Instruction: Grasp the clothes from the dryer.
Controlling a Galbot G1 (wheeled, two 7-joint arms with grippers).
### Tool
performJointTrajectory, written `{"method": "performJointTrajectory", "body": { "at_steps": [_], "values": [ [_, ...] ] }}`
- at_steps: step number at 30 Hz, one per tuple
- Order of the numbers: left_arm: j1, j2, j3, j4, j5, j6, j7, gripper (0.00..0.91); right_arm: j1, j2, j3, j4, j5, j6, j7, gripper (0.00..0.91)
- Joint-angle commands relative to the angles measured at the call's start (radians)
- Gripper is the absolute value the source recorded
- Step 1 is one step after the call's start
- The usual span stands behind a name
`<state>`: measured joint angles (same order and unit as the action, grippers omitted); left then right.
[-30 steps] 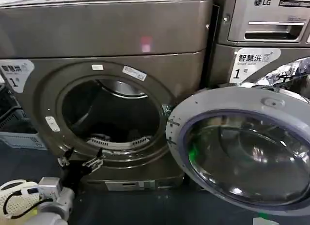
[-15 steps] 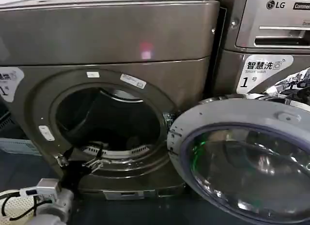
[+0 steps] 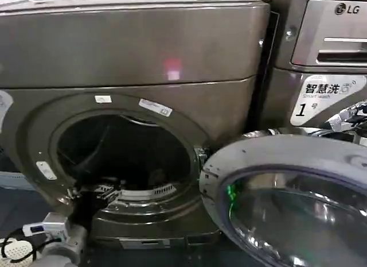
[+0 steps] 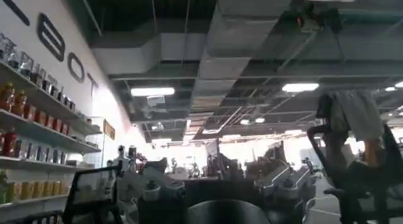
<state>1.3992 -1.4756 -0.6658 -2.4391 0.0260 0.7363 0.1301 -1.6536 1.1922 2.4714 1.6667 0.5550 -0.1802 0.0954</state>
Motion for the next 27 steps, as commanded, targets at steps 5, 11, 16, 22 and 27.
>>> {"method": "performJointTrajectory", "body": {
  "at_steps": [5, 11, 16, 22, 27],
  "values": [
    [-0.061, 0.006, 0.011, 0.077, 0.056, 0.049, 0.02, 0.907, 0.001, 0.005, -0.012, 0.004, -0.009, 0.023, 0.0, 0.907],
    [-0.18, 0.038, 0.032, 0.18, 0.41, 0.049, 0.254, 0.907, 0.001, 0.004, -0.013, 0.015, -0.005, 0.022, 0.0, 0.907],
    [-0.265, 0.121, 0.028, 0.245, 0.947, -0.176, 0.697, 0.907, 0.003, 0.004, -0.024, 0.02, -0.005, 0.023, 0.001, 0.907],
    [-0.447, 0.213, 0.027, 0.318, 1.051, -0.464, 1.008, 0.907, 0.007, 0.01, -0.035, 0.035, -0.005, 0.024, 0.002, 0.907],
    [-0.521, 0.243, 0.04, 0.349, 1.165, -0.696, 1.174, 0.907, 0.004, 0.013, -0.033, 0.043, -0.005, 0.024, 0.002, 0.907]
  ]
}}
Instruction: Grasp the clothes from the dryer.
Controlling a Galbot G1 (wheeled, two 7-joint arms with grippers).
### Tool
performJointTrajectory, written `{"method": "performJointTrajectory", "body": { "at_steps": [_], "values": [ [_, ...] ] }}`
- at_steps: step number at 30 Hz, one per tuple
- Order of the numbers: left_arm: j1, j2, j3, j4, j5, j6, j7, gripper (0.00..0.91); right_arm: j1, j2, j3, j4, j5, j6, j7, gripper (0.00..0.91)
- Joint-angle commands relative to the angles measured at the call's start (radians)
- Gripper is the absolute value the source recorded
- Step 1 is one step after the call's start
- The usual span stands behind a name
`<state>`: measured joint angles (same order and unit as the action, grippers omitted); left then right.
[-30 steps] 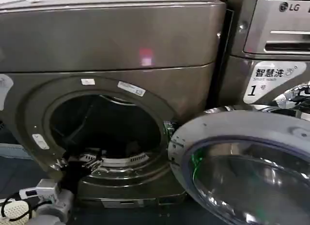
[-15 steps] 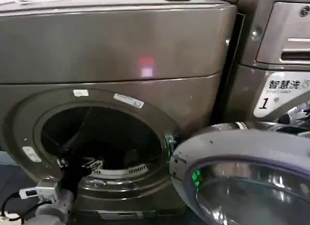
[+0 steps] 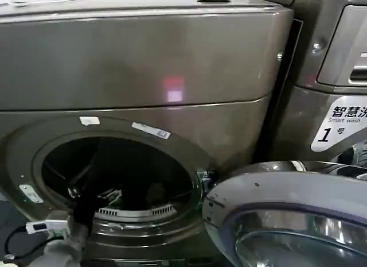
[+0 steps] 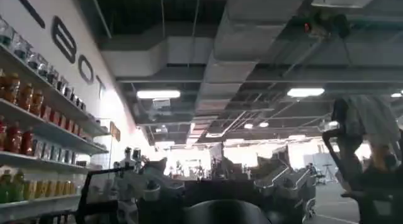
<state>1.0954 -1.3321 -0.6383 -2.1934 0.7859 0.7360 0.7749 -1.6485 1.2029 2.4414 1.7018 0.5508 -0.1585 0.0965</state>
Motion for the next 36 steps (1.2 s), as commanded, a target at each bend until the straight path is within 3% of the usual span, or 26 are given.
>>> {"method": "performJointTrajectory", "body": {
  "at_steps": [1, 6, 7, 10, 12, 19, 36],
  "values": [
    [-0.221, 0.1, 0.018, 0.106, 0.412, -0.729, 0.561, 0.907, -0.001, 0.004, -0.004, 0.009, -0.001, 0.003, 0.001, 0.907],
    [-0.223, 0.088, 0.03, 0.125, 0.461, -0.891, 0.574, 0.907, 0.003, 0.012, -0.015, 0.022, -0.002, 0.003, 0.0, 0.907],
    [-0.225, 0.086, 0.027, 0.137, 0.478, -0.97, 0.574, 0.907, 0.003, 0.012, -0.016, 0.023, -0.002, 0.002, 0.0, 0.907],
    [-0.234, 0.086, 0.033, 0.172, 0.483, -1.08, 0.574, 0.907, 0.003, 0.015, -0.023, 0.03, -0.003, 0.004, 0.0, 0.907],
    [-0.254, 0.09, 0.056, 0.207, 0.491, -1.104, 0.574, 0.907, 0.007, 0.016, -0.028, 0.038, -0.003, 0.001, 0.001, 0.907],
    [-0.33, 0.12, 0.157, 0.317, 0.523, -1.133, 0.575, 0.907, 0.014, 0.019, -0.04, 0.038, -0.004, 0.002, 0.0, 0.907],
    [-0.358, 0.107, 0.192, 0.408, 0.463, -1.126, 0.576, 0.907, 0.024, 0.019, -0.057, 0.05, -0.015, 0.002, -0.001, 0.907]
  ]
}}
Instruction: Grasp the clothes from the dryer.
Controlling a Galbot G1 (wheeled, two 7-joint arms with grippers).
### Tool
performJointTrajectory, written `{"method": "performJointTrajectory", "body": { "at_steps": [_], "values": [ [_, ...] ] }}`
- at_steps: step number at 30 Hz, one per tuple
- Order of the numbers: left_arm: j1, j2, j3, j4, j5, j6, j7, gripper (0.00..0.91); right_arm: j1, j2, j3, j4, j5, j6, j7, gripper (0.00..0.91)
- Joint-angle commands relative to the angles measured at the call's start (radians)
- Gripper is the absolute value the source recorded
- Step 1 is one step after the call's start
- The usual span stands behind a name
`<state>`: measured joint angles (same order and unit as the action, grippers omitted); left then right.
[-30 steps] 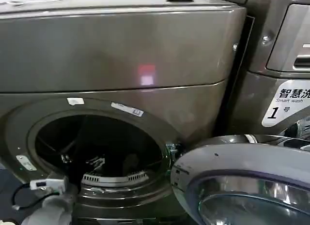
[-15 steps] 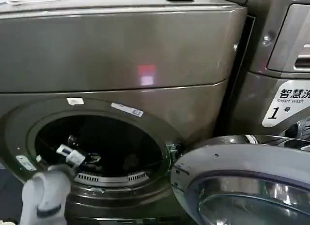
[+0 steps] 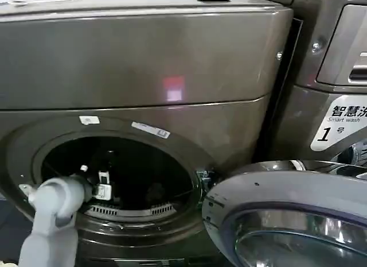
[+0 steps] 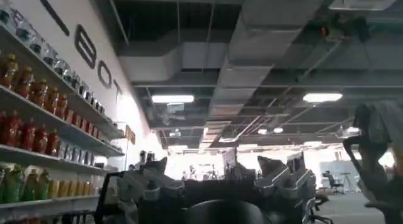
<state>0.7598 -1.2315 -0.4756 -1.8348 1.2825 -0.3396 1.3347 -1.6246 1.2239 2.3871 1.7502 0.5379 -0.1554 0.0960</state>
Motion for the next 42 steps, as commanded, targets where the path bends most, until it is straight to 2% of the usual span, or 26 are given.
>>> {"method": "performJointTrajectory", "body": {
  "at_steps": [1, 11, 24, 37, 42],
  "values": [
    [-0.023, 0.006, 0.029, 0.05, -0.036, -0.051, 0.016, 0.907, 0.0, -0.002, -0.002, 0.0, -0.003, -0.001, 0.0, 0.907],
    [-0.016, 0.006, 0.046, 0.102, -0.107, -0.033, 0.016, 0.907, 0.001, 0.0, -0.006, 0.004, -0.014, -0.001, 0.0, 0.907],
    [0.001, 0.0, 0.048, 0.201, -0.082, -0.023, 0.015, 0.907, 0.008, 0.007, -0.024, 0.003, -0.023, 0.001, 0.001, 0.907],
    [-0.03, -0.005, 0.081, 0.289, -0.15, 0.044, 0.014, 0.907, 0.007, 0.007, -0.028, 0.01, -0.023, 0.001, 0.001, 0.907],
    [-0.041, -0.005, 0.086, 0.326, -0.166, 0.033, 0.015, 0.907, 0.008, 0.011, -0.03, 0.011, -0.024, 0.002, 0.0, 0.907]
  ]
}}
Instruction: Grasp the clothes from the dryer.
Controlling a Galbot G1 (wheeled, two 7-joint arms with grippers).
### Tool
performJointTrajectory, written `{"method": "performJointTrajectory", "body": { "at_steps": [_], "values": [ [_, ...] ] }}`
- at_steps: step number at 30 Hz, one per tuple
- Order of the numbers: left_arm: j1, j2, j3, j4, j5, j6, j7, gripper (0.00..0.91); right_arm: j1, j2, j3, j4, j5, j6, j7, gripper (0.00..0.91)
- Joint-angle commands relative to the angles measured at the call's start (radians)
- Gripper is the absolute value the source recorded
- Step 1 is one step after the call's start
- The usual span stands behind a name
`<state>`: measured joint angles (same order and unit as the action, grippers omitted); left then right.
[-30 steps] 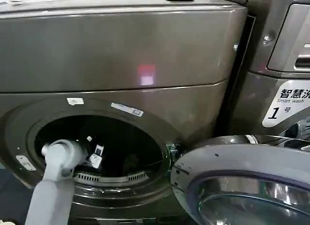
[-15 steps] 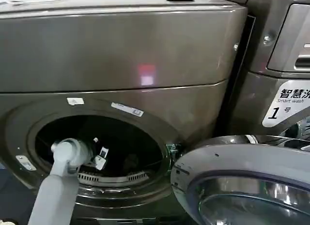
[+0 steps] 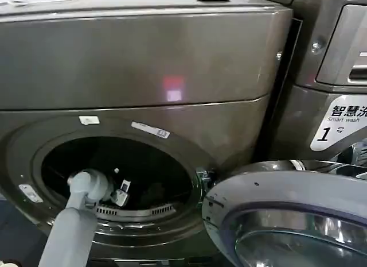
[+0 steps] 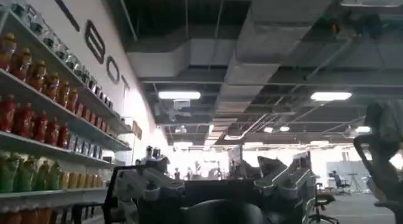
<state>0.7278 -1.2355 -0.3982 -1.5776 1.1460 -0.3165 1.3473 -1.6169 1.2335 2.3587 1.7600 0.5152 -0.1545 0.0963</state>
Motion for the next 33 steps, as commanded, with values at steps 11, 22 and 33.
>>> {"method": "performJointTrajectory", "body": {
  "at_steps": [11, 22, 33],
  "values": [
    [-0.019, -0.008, 0.008, 0.112, -0.075, 0.0, 0.002, 0.0, 0.005, -0.003, -0.01, 0.007, -0.006, 0.001, 0.0, 0.907],
    [-0.023, -0.003, 0.005, 0.117, -0.114, -0.002, 0.002, 0.0, 0.007, -0.013, -0.014, 0.005, -0.009, 0.0, -0.001, 0.907],
    [-0.058, -0.012, -0.02, 0.078, -0.234, 0.146, -0.002, 0.0, 0.005, -0.01, -0.022, 0.005, -0.009, 0.003, 0.0, 0.907]
  ]
}}
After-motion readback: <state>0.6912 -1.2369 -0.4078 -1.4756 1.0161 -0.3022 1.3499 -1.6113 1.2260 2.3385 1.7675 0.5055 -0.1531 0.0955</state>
